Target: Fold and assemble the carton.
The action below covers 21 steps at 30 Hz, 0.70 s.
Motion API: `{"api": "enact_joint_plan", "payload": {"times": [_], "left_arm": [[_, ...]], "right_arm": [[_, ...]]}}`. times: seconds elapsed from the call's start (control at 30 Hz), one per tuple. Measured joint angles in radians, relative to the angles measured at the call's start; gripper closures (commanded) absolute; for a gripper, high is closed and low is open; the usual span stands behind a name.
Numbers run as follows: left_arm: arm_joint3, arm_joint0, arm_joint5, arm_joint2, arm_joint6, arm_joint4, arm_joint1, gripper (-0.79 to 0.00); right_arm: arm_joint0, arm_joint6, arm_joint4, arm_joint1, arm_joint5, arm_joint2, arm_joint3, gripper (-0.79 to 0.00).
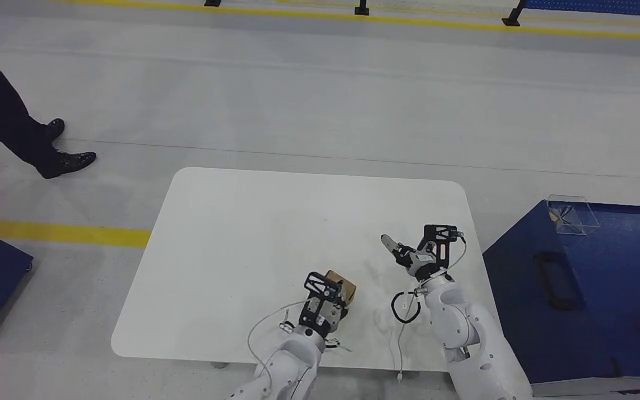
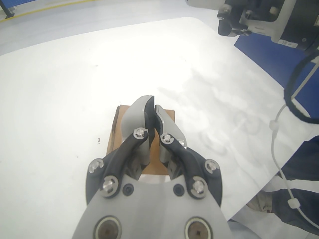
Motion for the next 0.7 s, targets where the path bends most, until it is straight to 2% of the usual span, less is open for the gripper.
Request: {"api": "enact_joint_plan", "payload": {"times": [0.13,0.33,0.4,0.43,0.47,0.53,0.57,0.7], "left_arm": [[0.014,-0.012,0.025,0.001,0.0,-0.008,-0.01,0.0],[-0.089,0.067,0.065,-0.034,0.257,-0.042,-0.011,0.0],[-0.12,0.106,0.072,-0.045,0.348,-0.056,-0.01,-0.634],[-0.127,0.117,0.076,-0.049,0.375,-0.062,-0.01,-0.005],[-0.13,0.121,0.078,-0.05,0.391,-0.064,-0.01,-0.013],[-0.13,0.121,0.078,-0.05,0.387,-0.064,-0.01,-0.088],[-0.129,0.12,0.078,-0.05,0.385,-0.063,-0.01,-0.171],[-0.129,0.12,0.078,-0.05,0.384,-0.063,-0.01,-0.425]], "right_arm": [[0.0,0.0,0.0,0.0,0.0,0.0,0.0,-0.785],[0.0,0.0,0.0,0.0,0.0,0.0,0.0,-0.785],[0.0,0.0,0.0,0.0,0.0,0.0,0.0,-0.785],[0.0,0.0,0.0,0.0,0.0,0.0,0.0,-0.784],[0.0,0.0,0.0,0.0,0.0,0.0,0.0,-0.785],[0.0,0.0,0.0,0.0,0.0,0.0,0.0,-0.784],[0.0,0.0,0.0,0.0,0.0,0.0,0.0,-0.784],[0.0,0.0,0.0,0.0,0.0,0.0,0.0,-0.784]]}}
